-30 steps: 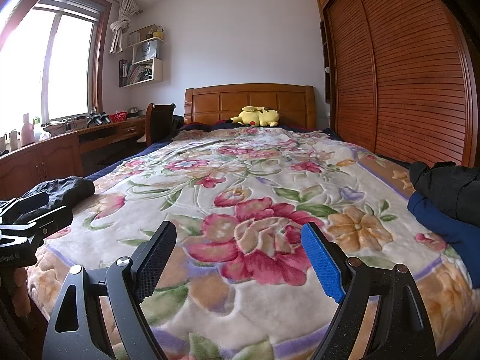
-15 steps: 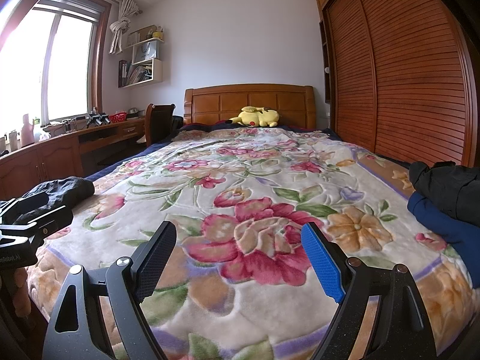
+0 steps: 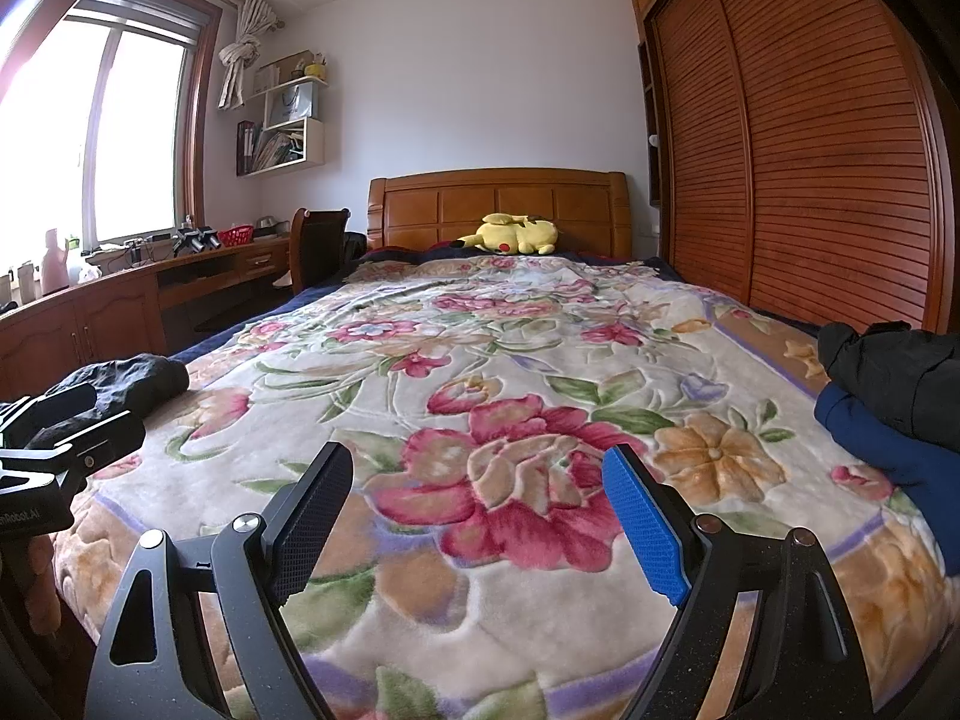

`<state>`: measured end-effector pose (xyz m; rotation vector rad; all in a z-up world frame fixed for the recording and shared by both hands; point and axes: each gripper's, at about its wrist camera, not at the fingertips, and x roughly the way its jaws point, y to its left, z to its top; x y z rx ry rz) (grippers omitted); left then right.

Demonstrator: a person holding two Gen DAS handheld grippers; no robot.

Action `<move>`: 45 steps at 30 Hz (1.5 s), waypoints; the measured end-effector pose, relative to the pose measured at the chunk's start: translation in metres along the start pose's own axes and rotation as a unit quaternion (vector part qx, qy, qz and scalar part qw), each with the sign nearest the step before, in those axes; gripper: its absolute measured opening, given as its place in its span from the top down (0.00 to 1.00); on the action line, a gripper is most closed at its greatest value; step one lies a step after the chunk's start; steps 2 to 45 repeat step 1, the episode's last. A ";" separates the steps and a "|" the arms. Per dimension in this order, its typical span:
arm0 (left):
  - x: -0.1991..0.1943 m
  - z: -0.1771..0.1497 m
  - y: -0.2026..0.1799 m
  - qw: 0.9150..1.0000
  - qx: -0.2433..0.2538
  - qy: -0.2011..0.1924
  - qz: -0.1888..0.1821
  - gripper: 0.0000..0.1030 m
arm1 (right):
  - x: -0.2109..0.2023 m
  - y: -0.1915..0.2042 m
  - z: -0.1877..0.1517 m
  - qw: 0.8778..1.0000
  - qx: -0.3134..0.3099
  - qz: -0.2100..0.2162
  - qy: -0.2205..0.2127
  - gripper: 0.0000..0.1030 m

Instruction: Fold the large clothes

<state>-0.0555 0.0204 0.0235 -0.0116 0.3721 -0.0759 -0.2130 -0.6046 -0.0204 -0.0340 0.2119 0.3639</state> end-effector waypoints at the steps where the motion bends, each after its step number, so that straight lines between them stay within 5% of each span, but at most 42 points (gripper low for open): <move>1: 0.000 0.000 0.000 1.000 -0.001 0.000 0.000 0.01 | 0.000 0.000 0.000 1.000 0.000 0.000 0.000 0.16; 45: 0.000 0.000 0.000 1.000 -0.001 0.000 0.000 0.01 | 0.000 0.000 0.000 1.000 0.000 0.000 0.000 0.16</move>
